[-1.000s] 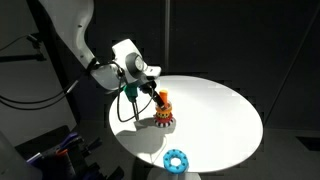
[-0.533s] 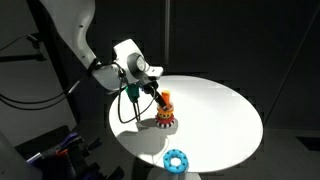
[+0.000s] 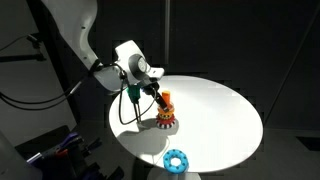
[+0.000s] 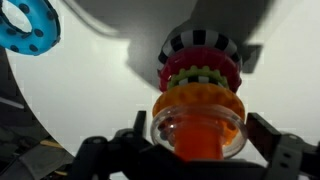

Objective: Put the clear ring on the table

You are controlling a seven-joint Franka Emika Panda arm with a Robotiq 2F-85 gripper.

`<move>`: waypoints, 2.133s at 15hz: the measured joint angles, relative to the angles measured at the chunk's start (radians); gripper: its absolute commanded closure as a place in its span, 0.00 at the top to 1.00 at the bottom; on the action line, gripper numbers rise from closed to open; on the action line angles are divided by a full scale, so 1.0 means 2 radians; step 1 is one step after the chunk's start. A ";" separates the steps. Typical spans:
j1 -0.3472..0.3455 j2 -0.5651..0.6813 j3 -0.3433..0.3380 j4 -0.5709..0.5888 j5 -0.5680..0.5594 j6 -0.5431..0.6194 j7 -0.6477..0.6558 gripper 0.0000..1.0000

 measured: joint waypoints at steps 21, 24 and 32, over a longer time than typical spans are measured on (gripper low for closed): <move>0.002 -0.037 0.001 0.002 0.003 -0.008 0.002 0.66; 0.002 -0.058 0.003 -0.005 0.006 -0.015 0.002 0.66; 0.005 -0.118 0.024 -0.033 0.054 -0.030 -0.016 0.66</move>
